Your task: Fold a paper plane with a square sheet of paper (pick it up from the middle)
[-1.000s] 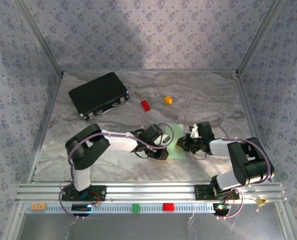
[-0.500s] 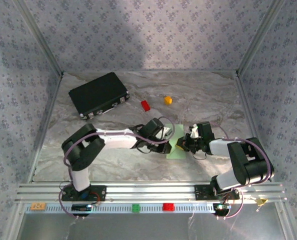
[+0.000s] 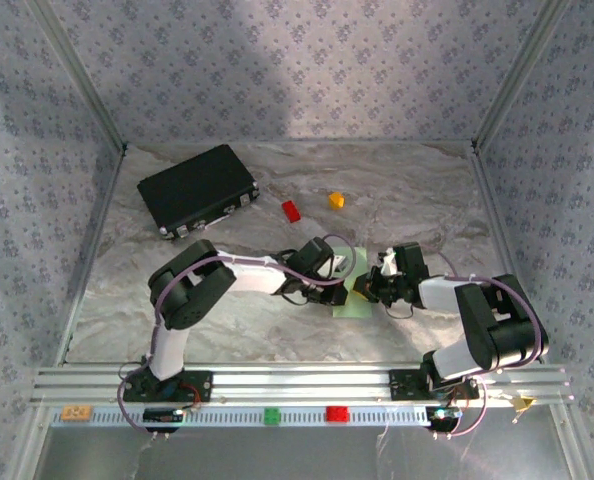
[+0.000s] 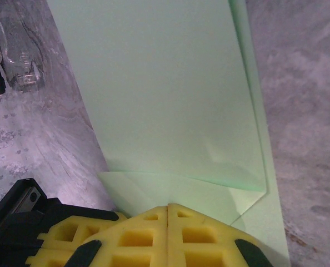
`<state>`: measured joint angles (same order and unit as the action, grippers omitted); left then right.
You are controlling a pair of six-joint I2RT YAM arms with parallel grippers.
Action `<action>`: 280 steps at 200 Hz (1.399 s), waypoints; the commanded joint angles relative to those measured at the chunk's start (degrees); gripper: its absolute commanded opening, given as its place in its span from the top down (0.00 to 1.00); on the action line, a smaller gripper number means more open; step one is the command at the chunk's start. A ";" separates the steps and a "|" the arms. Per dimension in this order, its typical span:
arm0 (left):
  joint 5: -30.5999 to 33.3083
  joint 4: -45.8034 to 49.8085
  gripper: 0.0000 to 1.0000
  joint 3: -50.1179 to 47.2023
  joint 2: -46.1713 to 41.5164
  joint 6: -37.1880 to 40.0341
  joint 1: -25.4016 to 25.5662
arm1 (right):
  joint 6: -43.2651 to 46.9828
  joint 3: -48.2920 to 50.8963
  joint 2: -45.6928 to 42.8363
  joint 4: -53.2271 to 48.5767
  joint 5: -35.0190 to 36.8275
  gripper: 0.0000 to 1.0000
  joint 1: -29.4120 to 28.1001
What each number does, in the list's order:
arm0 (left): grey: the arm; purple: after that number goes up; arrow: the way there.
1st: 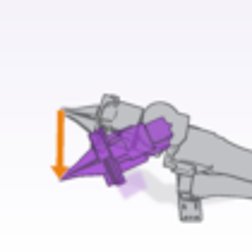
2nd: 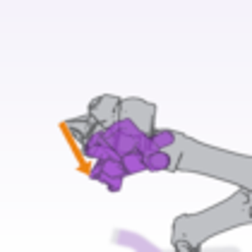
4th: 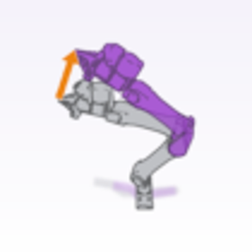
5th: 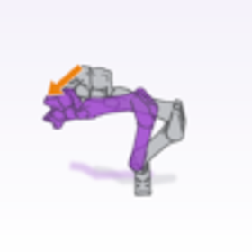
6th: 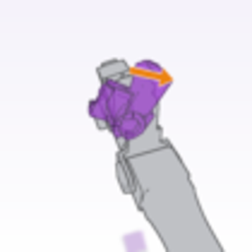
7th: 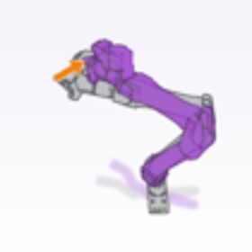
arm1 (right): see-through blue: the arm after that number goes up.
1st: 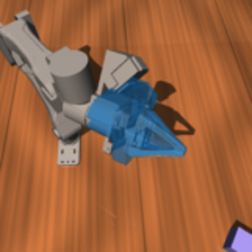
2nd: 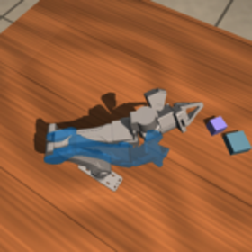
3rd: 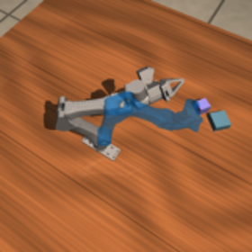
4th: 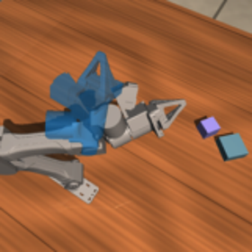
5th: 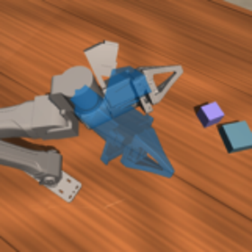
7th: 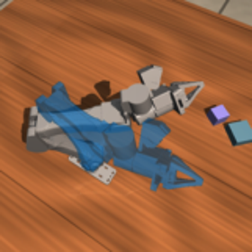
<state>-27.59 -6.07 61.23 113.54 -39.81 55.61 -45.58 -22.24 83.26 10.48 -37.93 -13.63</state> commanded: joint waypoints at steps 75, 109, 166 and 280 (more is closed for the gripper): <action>1.14 4.59 0.97 -2.28 0.81 -0.74 0.28 | 0.32 -1.20 -2.93 -3.81 2.57 0.98 -3.39; 0.88 4.66 0.97 -2.33 0.81 -0.73 0.28 | 2.88 -0.38 0.83 -3.22 1.00 0.99 1.02; 0.97 4.83 0.99 -2.42 1.00 -1.05 0.28 | 3.56 -2.77 3.59 -2.22 -1.55 0.99 8.50; 0.99 4.49 0.99 -2.26 0.55 -1.12 0.29 | 3.23 -2.20 -2.91 -4.64 -2.14 0.98 3.59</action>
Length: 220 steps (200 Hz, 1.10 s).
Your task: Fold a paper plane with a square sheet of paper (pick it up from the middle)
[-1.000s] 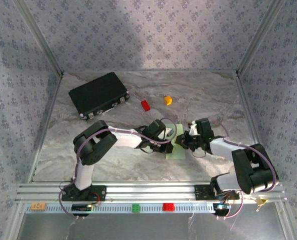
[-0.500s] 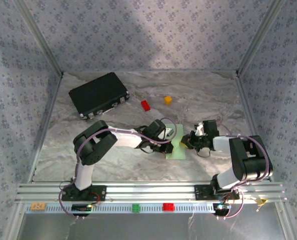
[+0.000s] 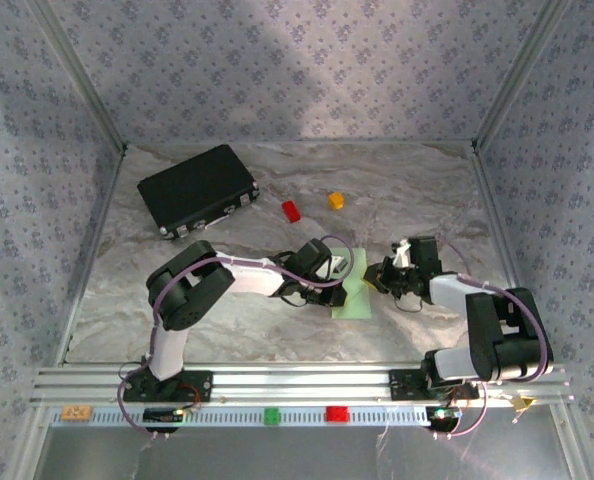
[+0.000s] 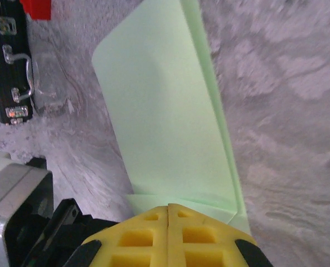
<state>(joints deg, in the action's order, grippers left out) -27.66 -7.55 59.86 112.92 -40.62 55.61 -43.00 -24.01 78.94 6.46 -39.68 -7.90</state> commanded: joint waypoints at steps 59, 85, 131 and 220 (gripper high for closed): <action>0.11 5.36 0.97 0.43 0.59 -1.11 0.31 | 3.37 -0.92 7.55 -4.86 4.30 1.00 -2.43; -0.29 6.20 0.94 2.09 -0.79 -1.02 0.28 | 4.20 -1.58 8.43 -6.76 5.63 1.00 -2.49; -0.44 6.73 0.90 5.01 -1.79 -1.44 0.37 | 3.92 -1.50 8.20 -6.35 5.60 1.00 -2.53; -0.63 9.48 0.90 8.29 3.97 -0.63 0.67 | 3.66 -0.94 8.59 -5.87 5.74 1.00 -2.47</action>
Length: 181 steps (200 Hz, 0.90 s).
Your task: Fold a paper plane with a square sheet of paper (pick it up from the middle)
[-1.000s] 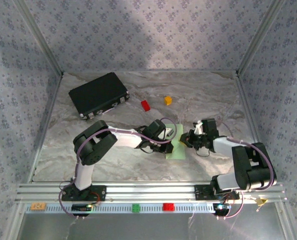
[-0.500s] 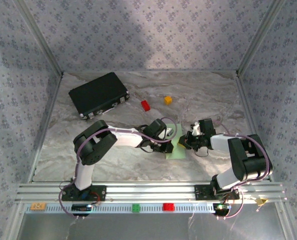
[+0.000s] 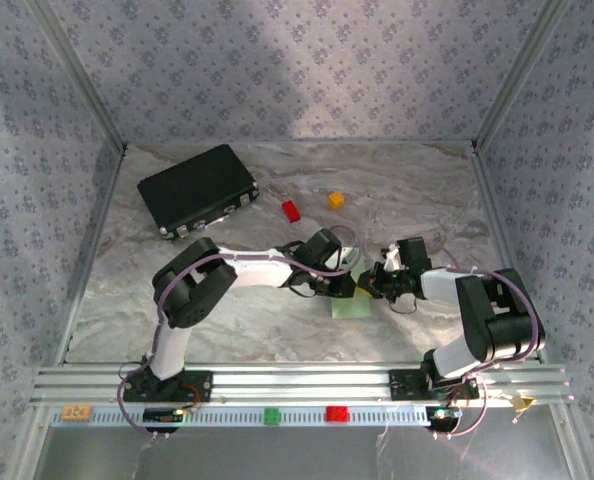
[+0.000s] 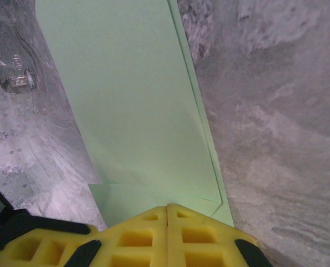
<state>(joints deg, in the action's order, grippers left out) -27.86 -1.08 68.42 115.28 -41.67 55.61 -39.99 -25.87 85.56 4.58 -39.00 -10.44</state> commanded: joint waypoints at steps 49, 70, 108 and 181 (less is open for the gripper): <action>2.28 6.88 0.90 -2.26 0.58 3.29 1.75 | 0.70 0.90 1.90 -4.52 5.78 1.00 0.06; 2.96 8.08 0.89 -2.12 -0.63 4.46 2.18 | 0.78 0.92 1.89 -4.58 5.96 1.00 0.07; 3.16 11.35 0.88 -1.01 -2.21 6.89 2.79 | 0.65 0.93 1.80 -4.58 6.13 1.00 0.06; 4.30 14.08 0.88 -3.70 -4.84 9.04 3.54 | 0.52 1.15 1.41 -4.58 6.20 1.00 0.07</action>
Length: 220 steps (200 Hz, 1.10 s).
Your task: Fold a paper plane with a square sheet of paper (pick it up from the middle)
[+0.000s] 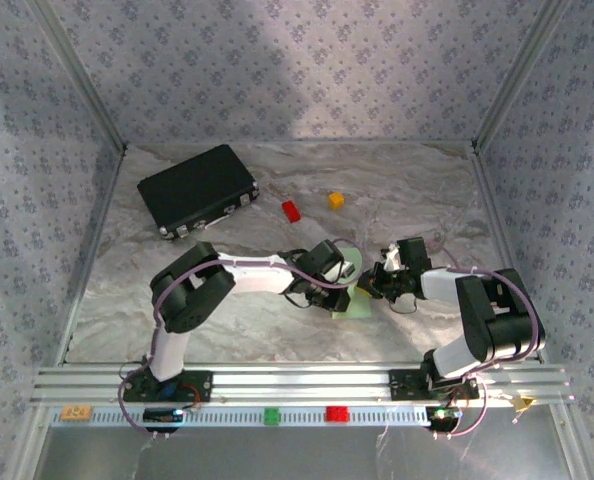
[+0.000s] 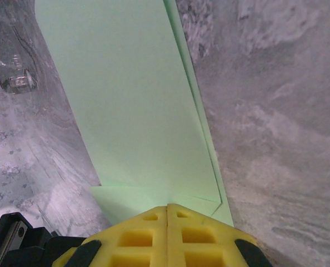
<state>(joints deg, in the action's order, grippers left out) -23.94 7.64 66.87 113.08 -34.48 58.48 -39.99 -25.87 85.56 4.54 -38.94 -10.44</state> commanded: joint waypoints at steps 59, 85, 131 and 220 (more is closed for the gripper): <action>-0.05 3.64 0.88 -6.77 -5.29 0.58 0.75 | 0.56 1.15 1.37 -4.50 5.94 1.00 0.15; -0.25 2.55 0.88 -8.56 -6.58 -0.18 0.76 | 0.45 1.17 1.30 -4.29 5.83 1.00 0.15; -1.86 -0.54 0.89 -11.81 -8.89 -1.98 0.75 | 0.43 1.27 1.32 -4.00 5.45 1.00 0.11; -3.05 -7.28 0.90 -7.36 -8.90 -3.29 -1.79 | 0.00 1.91 -0.38 -2.78 4.32 1.00 0.23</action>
<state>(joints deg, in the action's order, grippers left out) -24.97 1.65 54.59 101.43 -37.87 57.47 -40.01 -25.63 85.03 4.80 -38.37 -10.44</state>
